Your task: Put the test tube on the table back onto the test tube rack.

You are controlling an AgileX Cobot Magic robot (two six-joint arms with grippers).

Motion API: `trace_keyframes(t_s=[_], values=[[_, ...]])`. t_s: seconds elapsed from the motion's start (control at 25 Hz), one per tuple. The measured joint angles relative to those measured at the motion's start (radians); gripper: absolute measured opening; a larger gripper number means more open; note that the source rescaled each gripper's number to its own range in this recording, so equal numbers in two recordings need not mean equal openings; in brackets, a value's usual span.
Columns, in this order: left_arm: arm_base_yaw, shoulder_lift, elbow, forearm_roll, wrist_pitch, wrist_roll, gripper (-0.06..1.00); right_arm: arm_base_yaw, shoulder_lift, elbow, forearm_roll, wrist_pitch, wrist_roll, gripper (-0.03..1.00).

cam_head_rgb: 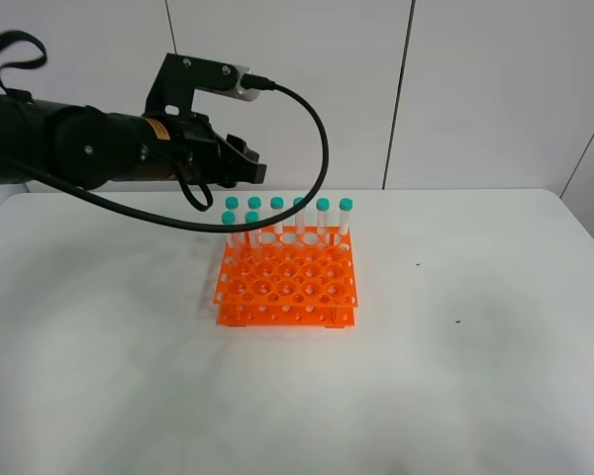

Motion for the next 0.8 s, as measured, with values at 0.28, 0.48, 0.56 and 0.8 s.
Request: trace_keyframes(t_s=[0.28,0.48,0.56,0.8], values=[[0.014,-0.055,-0.053,0.0,0.287,0.001,0.98,0.0,0.0,0.0,0.0,0.0,0.0,0.89],[0.065,0.043,-0.25,0.0,0.602,-0.013,1.0,0.0,0.0,0.0,0.0,0.0,0.0,0.89],[0.091,0.106,-0.337,0.0,0.743,-0.017,1.0,0.0,0.0,0.0,0.0,0.0,0.0,0.89],[0.204,0.269,-0.466,-0.001,1.033,-0.051,1.0,0.0,0.0,0.0,0.0,0.0,0.0,0.89]])
